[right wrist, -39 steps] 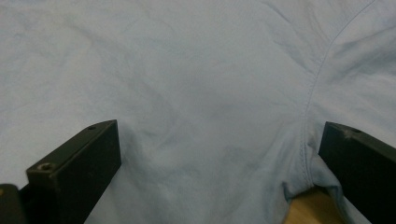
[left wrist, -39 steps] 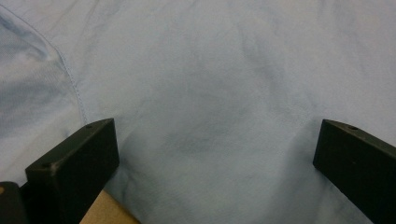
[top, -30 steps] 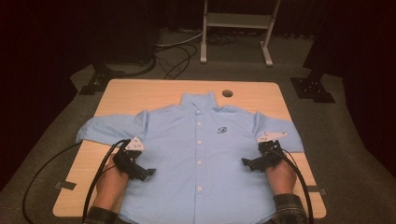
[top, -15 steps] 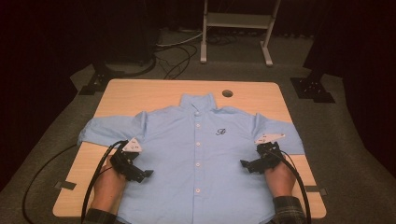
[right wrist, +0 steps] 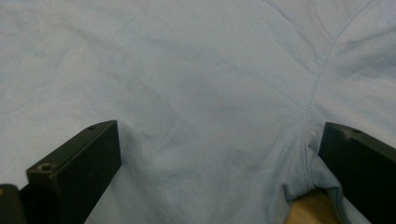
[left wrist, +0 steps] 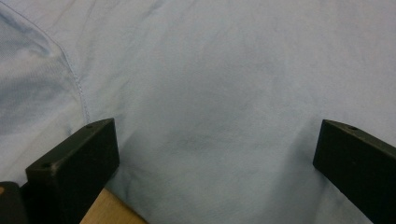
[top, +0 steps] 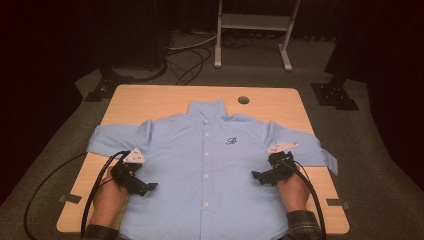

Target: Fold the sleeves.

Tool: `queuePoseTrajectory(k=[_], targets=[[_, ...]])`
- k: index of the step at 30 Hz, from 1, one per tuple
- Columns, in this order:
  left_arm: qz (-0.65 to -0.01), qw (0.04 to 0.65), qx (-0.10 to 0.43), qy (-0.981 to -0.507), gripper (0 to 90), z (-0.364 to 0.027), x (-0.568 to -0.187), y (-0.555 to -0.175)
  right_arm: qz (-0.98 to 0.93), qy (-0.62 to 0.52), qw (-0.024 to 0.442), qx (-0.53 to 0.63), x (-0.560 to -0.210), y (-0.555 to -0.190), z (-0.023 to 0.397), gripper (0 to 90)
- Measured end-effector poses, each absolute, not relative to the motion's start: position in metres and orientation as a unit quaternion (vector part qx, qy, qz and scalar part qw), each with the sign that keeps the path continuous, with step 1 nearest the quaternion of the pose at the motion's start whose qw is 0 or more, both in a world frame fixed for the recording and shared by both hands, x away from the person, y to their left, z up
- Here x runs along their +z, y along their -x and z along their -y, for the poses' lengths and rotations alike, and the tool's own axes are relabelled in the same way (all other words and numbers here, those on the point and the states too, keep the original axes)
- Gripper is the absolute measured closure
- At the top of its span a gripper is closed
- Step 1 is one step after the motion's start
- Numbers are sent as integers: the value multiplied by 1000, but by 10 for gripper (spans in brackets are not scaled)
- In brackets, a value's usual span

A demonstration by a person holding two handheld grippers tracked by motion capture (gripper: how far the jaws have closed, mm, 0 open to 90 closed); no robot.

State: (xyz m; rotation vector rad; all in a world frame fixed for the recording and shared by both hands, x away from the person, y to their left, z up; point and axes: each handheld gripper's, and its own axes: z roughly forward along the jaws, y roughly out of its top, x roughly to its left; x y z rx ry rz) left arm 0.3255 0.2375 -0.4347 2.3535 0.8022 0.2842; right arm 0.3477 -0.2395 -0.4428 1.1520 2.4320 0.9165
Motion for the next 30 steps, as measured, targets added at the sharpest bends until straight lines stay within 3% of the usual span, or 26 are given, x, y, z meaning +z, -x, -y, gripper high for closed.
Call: queuePoseTrajectory(k=[30], targets=[[-315, 315, 107, -889, 0, -271, -434, -323, -847, -393, 148, 326, -444, -351, 206, 0]])
